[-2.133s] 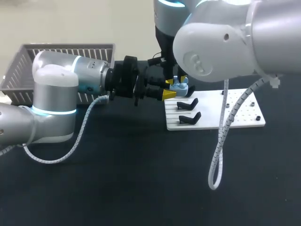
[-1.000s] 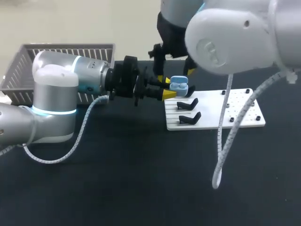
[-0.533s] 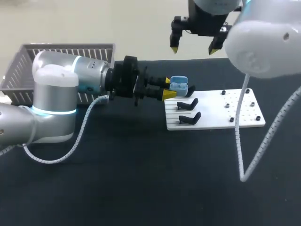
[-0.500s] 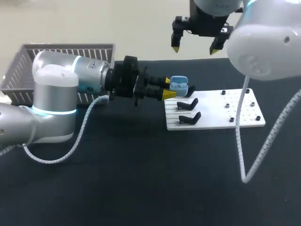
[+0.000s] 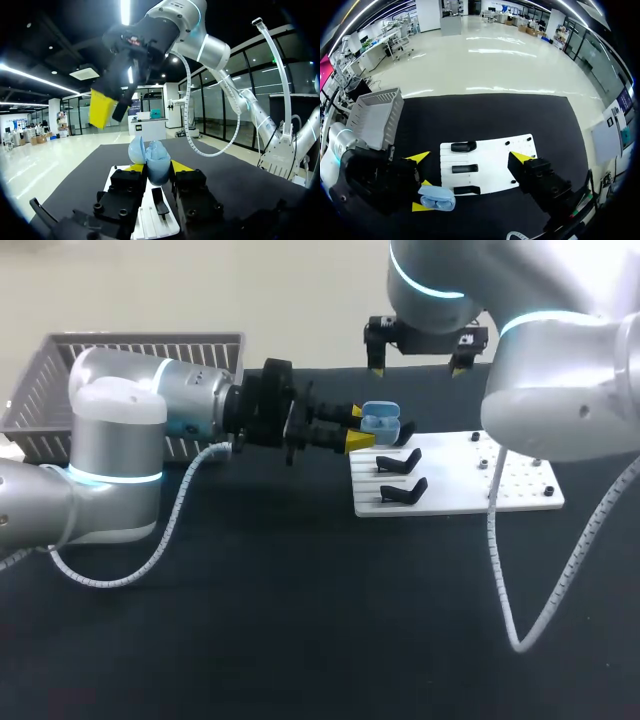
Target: Pick up each earbud case from the left stands, insert the matching earbuds, close the lid, and place the case in the box.
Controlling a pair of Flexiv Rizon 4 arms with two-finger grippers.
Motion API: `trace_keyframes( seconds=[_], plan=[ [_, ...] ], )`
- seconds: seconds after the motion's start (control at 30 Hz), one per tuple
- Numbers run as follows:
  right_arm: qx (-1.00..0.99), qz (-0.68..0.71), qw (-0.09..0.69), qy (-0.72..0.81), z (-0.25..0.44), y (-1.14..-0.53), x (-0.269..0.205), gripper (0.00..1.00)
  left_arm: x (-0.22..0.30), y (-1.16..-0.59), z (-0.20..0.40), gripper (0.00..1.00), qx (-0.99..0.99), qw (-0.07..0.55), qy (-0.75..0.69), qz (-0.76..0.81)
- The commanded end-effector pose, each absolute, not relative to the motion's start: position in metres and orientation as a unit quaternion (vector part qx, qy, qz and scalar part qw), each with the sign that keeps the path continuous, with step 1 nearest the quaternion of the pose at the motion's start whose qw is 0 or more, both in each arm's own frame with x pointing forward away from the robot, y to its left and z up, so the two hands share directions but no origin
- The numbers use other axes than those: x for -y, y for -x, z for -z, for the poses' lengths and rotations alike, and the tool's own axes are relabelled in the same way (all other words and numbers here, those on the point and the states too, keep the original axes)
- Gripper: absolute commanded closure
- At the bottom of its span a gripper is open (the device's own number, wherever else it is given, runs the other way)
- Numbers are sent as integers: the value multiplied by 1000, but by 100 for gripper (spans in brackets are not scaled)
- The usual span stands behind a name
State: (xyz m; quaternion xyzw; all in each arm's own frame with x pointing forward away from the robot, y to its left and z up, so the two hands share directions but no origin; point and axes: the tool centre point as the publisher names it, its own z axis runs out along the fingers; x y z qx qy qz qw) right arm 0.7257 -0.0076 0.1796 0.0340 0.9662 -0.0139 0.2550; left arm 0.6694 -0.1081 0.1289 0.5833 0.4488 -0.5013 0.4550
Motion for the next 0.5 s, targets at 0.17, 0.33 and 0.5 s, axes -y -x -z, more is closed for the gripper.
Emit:
trace_keyframes(
  seconds=[0.17, 0.33, 0.5],
  plan=[
    [-975, 31, 218, -12, -171, -721, 7, 0, 108, -669, -128, 100, -449, 457, -583, 500],
    [-978, 24, 207, -1, -166, -713, 9, 0, 108, -669, -128, 100, -449, 457, -583, 500],
    [-982, 16, 189, 5, -162, -704, 13, 0, 108, -669, -128, 100, -449, 457, -583, 500]
  ],
)
